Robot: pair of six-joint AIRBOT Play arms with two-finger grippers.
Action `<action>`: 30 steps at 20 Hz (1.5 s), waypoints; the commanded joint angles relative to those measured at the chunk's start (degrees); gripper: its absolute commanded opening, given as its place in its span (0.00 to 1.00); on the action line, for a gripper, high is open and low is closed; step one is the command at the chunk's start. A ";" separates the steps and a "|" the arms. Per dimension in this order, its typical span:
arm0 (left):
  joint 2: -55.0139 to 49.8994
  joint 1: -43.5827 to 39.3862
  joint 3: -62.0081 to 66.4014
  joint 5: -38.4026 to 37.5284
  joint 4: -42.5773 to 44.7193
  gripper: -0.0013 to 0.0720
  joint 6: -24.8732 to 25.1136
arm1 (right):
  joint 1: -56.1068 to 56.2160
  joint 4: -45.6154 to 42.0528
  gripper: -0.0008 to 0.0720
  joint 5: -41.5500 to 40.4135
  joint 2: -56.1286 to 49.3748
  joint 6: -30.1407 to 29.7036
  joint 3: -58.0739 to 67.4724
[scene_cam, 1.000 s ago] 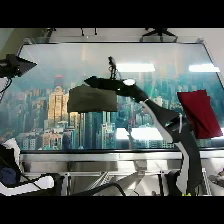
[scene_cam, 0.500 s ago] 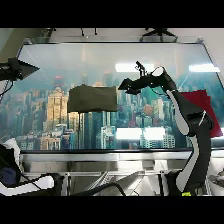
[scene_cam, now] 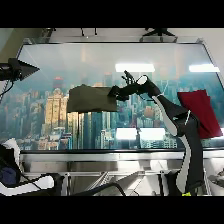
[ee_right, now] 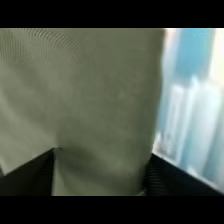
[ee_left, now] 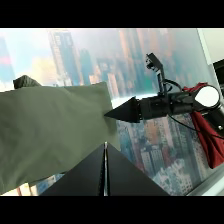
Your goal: Fold the shirts.
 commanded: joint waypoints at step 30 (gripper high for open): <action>0.02 0.07 -0.07 -2.97 0.11 0.05 -0.04 | -56.35 -42.97 0.04 33.18 41.09 23.71 -2.47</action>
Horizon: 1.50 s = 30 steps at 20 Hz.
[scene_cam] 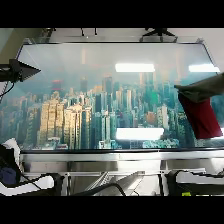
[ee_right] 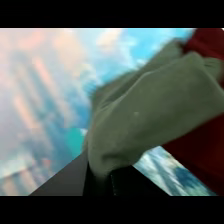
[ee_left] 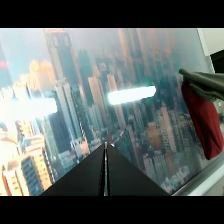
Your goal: Fold the shirts.
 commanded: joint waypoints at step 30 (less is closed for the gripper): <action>11.13 -0.07 -8.02 -3.61 6.38 0.04 -1.18 | 13.49 3.50 0.04 -1.55 14.23 -7.32 -30.40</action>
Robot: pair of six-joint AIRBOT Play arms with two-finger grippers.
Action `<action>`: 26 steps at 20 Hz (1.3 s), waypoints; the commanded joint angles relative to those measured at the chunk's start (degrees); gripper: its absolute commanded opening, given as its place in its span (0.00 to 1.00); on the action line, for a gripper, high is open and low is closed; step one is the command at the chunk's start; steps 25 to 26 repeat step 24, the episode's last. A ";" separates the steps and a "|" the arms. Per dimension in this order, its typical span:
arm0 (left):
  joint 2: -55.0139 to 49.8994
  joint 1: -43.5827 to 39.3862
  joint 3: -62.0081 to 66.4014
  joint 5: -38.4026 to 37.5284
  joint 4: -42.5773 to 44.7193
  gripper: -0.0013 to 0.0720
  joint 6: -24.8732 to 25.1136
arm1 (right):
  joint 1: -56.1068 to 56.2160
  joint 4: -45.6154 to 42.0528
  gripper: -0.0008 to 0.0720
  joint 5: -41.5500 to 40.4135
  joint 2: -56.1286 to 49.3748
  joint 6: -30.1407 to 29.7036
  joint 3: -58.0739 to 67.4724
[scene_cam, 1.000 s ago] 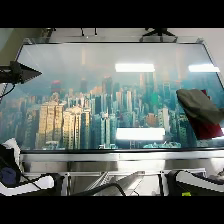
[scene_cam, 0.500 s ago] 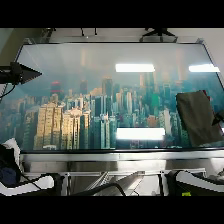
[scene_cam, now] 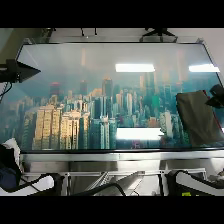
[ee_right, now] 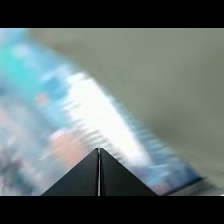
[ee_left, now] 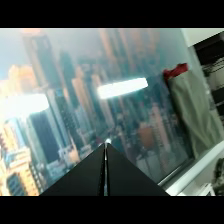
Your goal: Fold the shirts.
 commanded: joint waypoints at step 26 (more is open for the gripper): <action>52.37 -0.04 -64.08 5.18 7.34 0.05 -4.04 | 27.06 9.09 0.04 -14.97 20.74 -5.86 -38.10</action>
